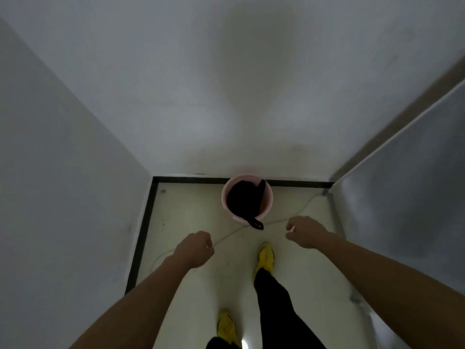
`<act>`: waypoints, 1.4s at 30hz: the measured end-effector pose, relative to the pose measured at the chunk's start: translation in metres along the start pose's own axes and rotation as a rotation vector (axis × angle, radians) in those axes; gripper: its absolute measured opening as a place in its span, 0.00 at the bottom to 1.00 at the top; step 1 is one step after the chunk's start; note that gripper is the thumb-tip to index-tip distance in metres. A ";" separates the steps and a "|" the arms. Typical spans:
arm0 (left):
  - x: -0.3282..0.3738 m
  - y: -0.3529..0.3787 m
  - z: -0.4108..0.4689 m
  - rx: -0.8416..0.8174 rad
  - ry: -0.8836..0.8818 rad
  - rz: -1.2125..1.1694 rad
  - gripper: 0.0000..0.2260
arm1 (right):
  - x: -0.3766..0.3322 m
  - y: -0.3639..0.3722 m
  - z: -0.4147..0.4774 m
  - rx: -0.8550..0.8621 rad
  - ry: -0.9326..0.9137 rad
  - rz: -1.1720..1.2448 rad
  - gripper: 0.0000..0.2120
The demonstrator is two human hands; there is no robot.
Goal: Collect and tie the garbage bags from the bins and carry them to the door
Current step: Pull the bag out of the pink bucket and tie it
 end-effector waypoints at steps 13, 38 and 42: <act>0.033 0.047 0.233 -0.120 -0.135 -0.239 0.09 | 0.025 -0.011 0.261 -0.147 0.010 0.076 0.14; 0.008 0.216 0.465 -0.084 0.182 0.124 0.14 | 0.046 0.110 0.533 0.049 0.217 0.897 0.27; 0.001 0.186 0.456 0.017 0.103 -0.171 0.10 | 0.037 0.101 0.524 -0.005 0.208 0.857 0.04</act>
Point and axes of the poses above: each hand's wrist, its own z-axis towards the middle knuckle, its own y-axis out of the palm, x = y × z, the point moved 10 cm from there along z, towards the middle knuckle, and after that the axes turned 8 degrees about -z, right-handed, at the moved point
